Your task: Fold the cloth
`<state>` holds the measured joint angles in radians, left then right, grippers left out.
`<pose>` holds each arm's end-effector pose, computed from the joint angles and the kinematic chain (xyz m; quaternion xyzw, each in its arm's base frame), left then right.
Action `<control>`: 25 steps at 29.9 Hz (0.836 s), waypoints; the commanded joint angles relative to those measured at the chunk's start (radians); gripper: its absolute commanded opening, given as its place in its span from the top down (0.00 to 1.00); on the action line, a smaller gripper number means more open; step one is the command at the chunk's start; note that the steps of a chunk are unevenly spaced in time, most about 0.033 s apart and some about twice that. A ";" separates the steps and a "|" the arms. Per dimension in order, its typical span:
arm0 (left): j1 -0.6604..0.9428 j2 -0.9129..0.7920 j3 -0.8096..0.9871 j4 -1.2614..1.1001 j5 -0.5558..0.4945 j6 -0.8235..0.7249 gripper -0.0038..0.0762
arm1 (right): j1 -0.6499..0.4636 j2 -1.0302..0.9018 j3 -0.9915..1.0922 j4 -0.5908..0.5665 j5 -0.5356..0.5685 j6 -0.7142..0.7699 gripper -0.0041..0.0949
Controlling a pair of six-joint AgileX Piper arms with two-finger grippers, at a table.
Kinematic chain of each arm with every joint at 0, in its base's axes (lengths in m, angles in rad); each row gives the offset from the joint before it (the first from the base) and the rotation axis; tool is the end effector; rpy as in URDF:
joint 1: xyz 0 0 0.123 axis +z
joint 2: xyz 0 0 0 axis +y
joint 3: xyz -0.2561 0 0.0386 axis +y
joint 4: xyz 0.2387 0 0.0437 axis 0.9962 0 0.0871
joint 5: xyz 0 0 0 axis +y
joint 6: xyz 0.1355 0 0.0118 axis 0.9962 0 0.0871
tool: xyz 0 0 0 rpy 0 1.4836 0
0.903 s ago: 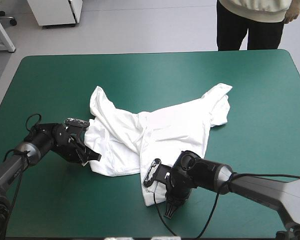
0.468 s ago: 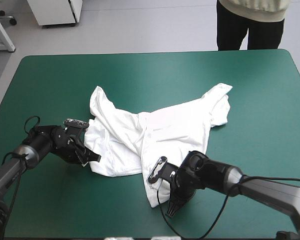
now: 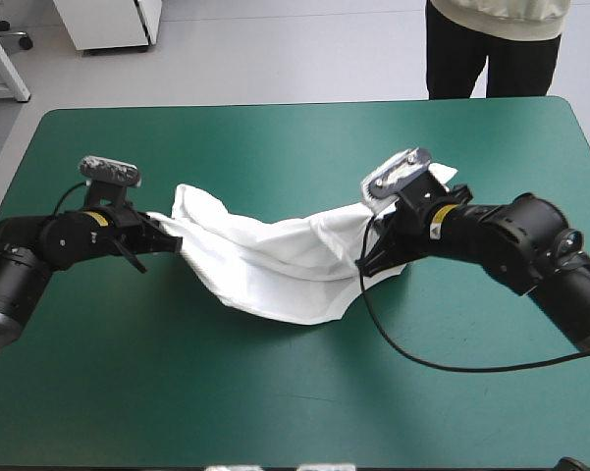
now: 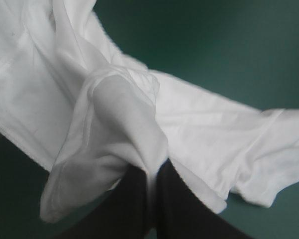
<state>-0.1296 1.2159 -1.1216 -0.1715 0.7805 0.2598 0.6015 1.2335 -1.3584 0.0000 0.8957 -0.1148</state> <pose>0.2804 -0.0530 0.3026 0.1455 0.9099 -0.0540 0.3846 0.2379 0.1633 0.3646 -0.3166 0.8459 0.1034 0.4165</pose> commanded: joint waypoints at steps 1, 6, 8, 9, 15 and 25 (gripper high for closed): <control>-0.008 -0.043 -0.185 -0.016 -0.042 -0.003 0.96 | -0.031 -0.033 -0.191 -0.019 -0.036 -0.045 0.96; -0.008 -0.044 -0.461 -0.012 -0.017 0.011 0.96 | -0.032 -0.033 -0.415 -0.129 -0.031 -0.045 0.96; -0.008 -0.044 -0.551 -0.012 -0.011 0.039 0.96 | -0.032 -0.033 -0.502 -0.165 -0.031 -0.045 0.96; -0.008 -0.044 -0.619 -0.012 0.000 0.050 0.96 | -0.032 -0.034 -0.543 -0.180 -0.031 -0.045 0.96; -0.008 -0.044 -0.930 0.065 0.070 0.056 0.96 | -0.032 -0.034 -0.770 -0.194 -0.028 -0.099 0.96; -0.008 -0.044 -1.255 0.171 0.158 0.085 0.96 | -0.032 -0.038 -1.081 -0.192 0.052 -0.160 0.96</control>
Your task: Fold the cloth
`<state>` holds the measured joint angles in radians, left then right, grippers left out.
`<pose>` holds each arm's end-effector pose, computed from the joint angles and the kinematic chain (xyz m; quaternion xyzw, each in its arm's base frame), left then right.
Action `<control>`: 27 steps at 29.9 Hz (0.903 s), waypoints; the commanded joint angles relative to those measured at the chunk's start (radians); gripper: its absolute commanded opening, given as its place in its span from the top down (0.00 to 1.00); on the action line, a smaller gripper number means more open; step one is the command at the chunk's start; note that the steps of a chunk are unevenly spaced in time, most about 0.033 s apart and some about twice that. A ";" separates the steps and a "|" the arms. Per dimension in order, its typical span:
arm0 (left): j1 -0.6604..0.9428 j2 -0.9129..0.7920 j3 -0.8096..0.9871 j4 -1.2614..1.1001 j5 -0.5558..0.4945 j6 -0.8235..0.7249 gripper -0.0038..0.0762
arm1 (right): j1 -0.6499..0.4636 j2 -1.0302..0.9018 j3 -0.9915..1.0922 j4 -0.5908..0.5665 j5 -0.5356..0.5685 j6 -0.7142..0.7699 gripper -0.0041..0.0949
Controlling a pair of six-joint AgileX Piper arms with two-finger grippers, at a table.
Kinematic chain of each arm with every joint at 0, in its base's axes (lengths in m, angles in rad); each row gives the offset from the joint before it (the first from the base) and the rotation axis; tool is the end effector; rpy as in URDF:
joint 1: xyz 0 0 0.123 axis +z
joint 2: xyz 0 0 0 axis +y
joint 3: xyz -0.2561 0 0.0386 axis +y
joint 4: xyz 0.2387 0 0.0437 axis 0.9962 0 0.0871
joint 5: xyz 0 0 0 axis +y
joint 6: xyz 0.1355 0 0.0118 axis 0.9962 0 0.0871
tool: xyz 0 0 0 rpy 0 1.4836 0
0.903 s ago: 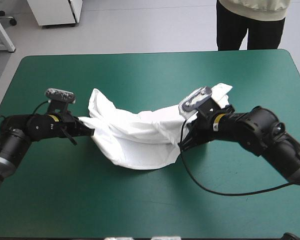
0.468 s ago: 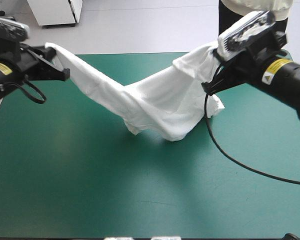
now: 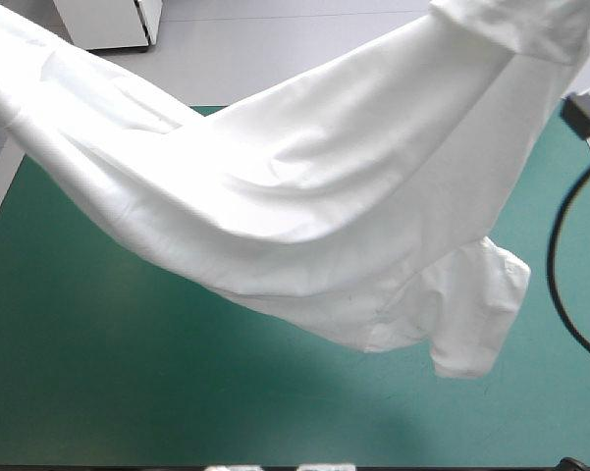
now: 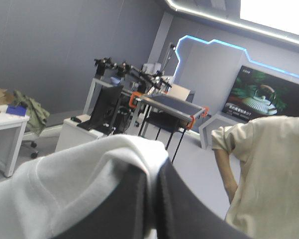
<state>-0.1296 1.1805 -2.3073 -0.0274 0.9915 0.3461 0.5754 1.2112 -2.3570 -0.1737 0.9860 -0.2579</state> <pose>0.1324 -0.0204 0.6388 0.1512 0.6056 0.0715 0.7780 0.1238 0.0570 0.6456 -0.2225 0.5711 0.0430 0.7890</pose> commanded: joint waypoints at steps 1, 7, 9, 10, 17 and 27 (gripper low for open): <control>-0.008 -0.008 -0.080 0.041 -0.045 -0.001 0.96 | -0.006 -0.015 -0.101 -0.018 -0.020 -0.017 0.96; -0.008 0.003 -0.041 0.059 0.024 -0.001 0.96 | -0.006 0.005 -0.109 -0.059 0.105 -0.007 0.96; -0.008 0.005 0.013 0.068 0.041 -0.013 0.96 | -0.006 0.027 -0.109 -0.079 0.183 0.006 0.96; -0.008 0.007 0.055 0.068 0.041 -0.022 0.96 | -0.006 0.043 -0.100 -0.089 0.220 0.018 0.96; -0.008 0.017 0.413 0.066 0.021 -0.043 0.96 | -0.006 0.077 0.188 -0.185 0.235 0.127 0.96; -0.008 0.169 0.850 0.056 -0.298 -0.072 0.96 | -0.265 0.175 0.730 -0.001 -0.207 0.157 0.98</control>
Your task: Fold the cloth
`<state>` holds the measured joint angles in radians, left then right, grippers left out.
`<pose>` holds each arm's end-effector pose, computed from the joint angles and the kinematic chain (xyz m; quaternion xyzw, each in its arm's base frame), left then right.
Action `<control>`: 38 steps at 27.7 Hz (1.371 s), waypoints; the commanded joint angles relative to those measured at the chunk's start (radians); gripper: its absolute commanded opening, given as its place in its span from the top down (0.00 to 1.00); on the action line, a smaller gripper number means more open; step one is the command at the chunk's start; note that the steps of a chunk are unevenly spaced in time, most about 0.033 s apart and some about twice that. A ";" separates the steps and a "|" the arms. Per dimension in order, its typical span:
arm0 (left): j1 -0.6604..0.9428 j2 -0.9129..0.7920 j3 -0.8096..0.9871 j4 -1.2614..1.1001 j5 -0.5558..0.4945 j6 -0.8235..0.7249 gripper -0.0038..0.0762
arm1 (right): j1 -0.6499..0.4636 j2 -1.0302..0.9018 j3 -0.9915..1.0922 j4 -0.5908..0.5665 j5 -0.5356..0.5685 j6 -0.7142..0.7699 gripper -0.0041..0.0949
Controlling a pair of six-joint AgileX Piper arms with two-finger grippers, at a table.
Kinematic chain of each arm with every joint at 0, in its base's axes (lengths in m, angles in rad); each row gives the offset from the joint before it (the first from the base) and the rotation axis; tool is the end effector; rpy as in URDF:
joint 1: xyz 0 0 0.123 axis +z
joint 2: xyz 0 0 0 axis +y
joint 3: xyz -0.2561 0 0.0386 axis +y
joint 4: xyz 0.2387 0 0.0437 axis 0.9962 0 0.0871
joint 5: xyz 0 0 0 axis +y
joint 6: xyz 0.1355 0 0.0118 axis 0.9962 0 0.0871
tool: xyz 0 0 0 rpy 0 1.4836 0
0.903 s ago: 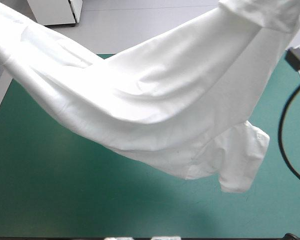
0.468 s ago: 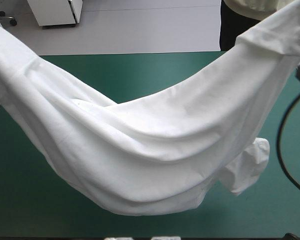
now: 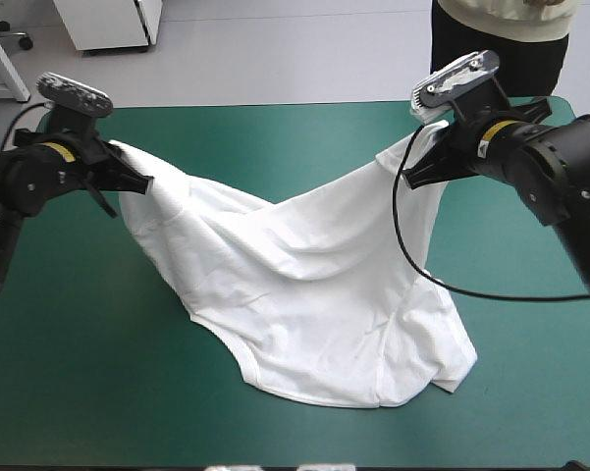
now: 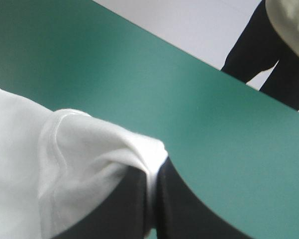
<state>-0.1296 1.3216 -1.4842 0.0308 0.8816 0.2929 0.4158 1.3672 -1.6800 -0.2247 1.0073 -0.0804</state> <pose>0.3102 -0.0372 0.3822 0.1903 0.8712 0.0519 0.4497 0.2941 0.1019 0.4217 -0.2251 0.8514 -0.0333 0.4726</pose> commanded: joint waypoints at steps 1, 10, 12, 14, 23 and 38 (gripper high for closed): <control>-0.008 0.052 0.031 0.000 -0.235 -0.032 0.96 | -0.143 0.042 0.059 0.092 -0.287 -0.048 0.98; -0.008 0.341 0.030 0.007 -0.609 -0.103 0.96 | -0.368 0.332 -0.050 0.561 -0.458 -0.384 0.98; -0.008 0.406 0.030 0.007 -0.630 -0.122 0.96 | -0.382 0.399 -0.077 0.585 -0.462 -0.399 0.98; -0.008 0.452 0.030 0.007 -0.651 -0.131 0.96 | -0.391 0.451 -0.102 0.588 -0.464 -0.407 0.98; -0.008 0.538 0.026 0.007 -0.722 -0.136 0.96 | -0.399 0.596 -0.170 0.599 -0.441 -0.410 0.77; 0.004 0.355 -0.078 0.007 -0.385 -0.198 0.30 | -0.455 0.394 -0.361 0.515 -0.260 -0.329 0.33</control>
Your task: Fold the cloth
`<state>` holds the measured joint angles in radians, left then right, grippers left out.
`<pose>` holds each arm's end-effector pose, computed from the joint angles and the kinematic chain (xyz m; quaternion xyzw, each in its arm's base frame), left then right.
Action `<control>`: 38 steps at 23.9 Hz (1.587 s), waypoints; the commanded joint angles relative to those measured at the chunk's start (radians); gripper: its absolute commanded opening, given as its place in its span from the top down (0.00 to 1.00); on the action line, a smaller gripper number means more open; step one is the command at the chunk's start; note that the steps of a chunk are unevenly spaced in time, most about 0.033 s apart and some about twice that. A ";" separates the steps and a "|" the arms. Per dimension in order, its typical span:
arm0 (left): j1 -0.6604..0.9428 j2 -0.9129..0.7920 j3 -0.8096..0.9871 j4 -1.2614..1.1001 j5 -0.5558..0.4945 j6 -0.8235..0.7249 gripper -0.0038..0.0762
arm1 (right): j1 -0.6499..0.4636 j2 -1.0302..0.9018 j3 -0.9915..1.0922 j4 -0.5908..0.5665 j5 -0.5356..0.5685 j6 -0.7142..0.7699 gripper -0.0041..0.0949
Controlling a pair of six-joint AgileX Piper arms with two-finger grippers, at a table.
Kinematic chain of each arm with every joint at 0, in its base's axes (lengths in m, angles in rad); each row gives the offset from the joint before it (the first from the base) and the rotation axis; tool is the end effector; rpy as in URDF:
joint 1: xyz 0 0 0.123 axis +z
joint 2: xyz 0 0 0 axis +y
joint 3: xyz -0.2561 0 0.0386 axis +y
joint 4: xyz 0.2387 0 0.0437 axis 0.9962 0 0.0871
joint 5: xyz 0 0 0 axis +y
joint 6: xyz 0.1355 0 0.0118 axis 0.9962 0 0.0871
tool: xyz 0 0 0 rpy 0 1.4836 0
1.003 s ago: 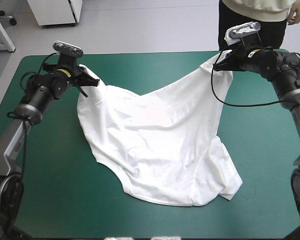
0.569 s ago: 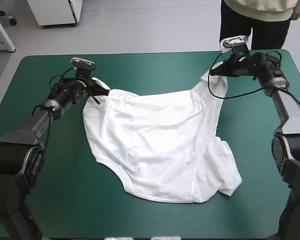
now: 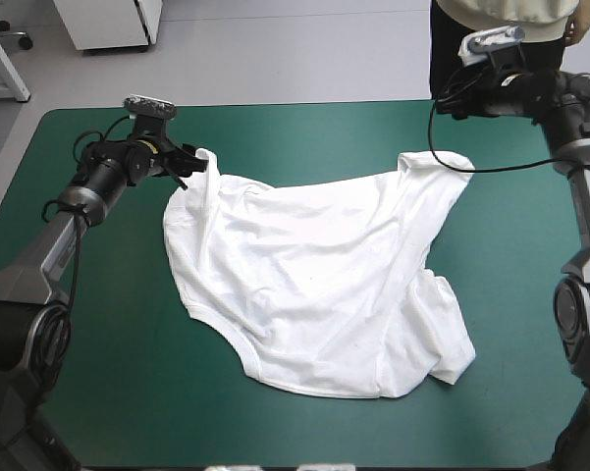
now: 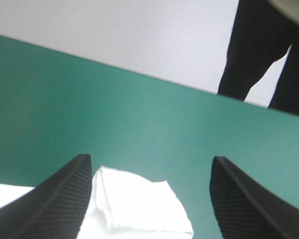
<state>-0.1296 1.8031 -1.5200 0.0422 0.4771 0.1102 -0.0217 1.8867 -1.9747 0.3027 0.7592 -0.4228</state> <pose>0.4409 -0.0548 0.2539 0.1203 0.8927 0.0127 0.4340 0.4634 0.0179 0.3481 -0.1272 0.8626 0.0365 0.4883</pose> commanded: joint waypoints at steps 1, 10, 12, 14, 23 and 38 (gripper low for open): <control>0.013 -0.152 -0.042 -0.007 0.058 -0.015 0.30 | -0.017 -0.149 -0.079 -0.012 0.018 0.018 0.33; 0.162 -0.308 0.053 -0.232 0.504 0.100 0.30 | -0.017 -0.356 -0.069 0.059 0.492 0.124 0.42; 0.171 -0.312 0.137 -0.250 0.453 0.107 0.30 | -0.011 -0.433 0.004 0.102 0.489 0.106 0.44; 0.171 -0.288 0.183 -0.265 0.368 0.110 0.30 | -0.004 -0.501 0.086 0.105 0.489 0.109 0.44; 0.171 -0.126 0.184 -0.320 0.282 0.156 0.30 | 0.003 -0.682 0.410 0.084 0.443 0.109 0.44; 0.082 0.060 0.176 -0.227 0.217 0.210 0.38 | 0.003 -0.680 0.430 0.086 0.449 0.109 0.44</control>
<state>-0.0405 1.8780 -1.3284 -0.2109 0.6583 0.3452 -0.0223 1.2328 -1.5245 0.3650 1.2384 -0.3095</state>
